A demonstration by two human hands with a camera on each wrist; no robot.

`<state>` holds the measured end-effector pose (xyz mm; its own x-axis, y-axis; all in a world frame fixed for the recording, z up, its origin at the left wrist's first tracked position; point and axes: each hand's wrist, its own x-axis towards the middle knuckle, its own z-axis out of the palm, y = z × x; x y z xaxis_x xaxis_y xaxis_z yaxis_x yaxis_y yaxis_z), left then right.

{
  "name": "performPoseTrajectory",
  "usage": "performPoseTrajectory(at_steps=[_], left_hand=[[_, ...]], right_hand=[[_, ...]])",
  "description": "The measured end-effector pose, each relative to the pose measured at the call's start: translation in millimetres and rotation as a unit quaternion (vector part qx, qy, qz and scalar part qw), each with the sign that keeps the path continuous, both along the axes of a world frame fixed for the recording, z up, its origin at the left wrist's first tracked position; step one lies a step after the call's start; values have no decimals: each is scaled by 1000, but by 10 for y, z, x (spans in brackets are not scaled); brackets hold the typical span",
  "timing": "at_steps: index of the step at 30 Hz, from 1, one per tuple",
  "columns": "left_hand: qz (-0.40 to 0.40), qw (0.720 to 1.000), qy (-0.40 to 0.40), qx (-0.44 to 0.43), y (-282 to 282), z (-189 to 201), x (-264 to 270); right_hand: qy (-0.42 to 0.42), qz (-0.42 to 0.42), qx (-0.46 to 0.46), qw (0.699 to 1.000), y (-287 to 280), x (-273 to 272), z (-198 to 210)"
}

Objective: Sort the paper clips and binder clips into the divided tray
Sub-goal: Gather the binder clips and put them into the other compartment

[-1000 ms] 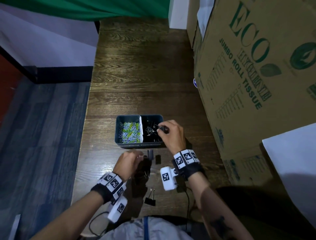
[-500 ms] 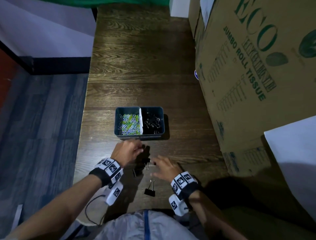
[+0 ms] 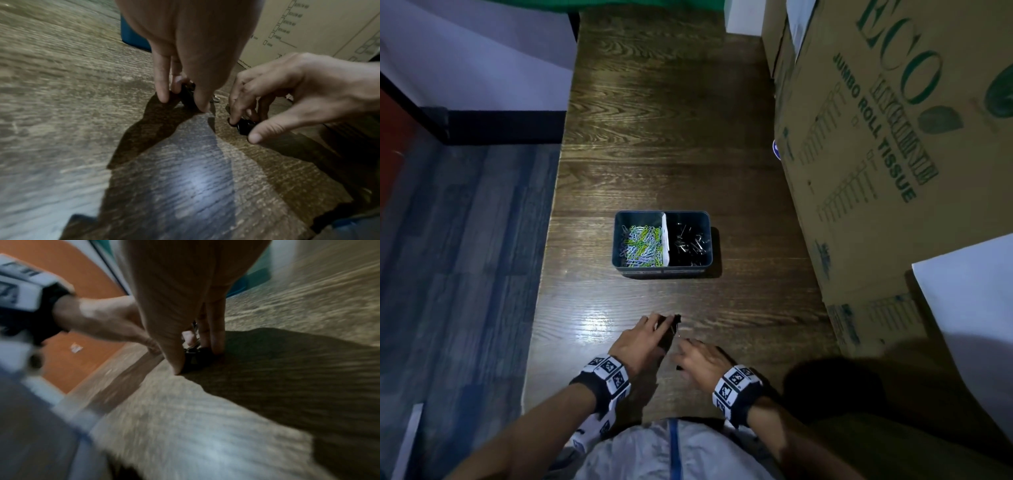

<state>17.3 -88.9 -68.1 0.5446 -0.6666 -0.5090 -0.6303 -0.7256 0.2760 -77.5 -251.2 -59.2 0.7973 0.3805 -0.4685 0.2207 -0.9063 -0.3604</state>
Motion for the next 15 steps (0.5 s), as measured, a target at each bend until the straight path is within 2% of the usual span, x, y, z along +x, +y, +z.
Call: performPoseTrajectory(at_steps=[4,7,10,13,15], left_hand=[[11,1000,-7,-20,51,-42,-28],[96,991,6,-90,71,35,-51],[106,987,9,-119,145,73,-49],[122,984,24,-125,223,104,-84],[113,986,34,-114,250,132,-102]], right_hand=[[-17,-126,13,992,-139,80,62],[-22,-229,49,972,-260,122,74],[-19,-311,81,947,-346,216,175],[-45,-348,109,930,-387,470,430],[-108,-360,135,917,-423,673,629]])
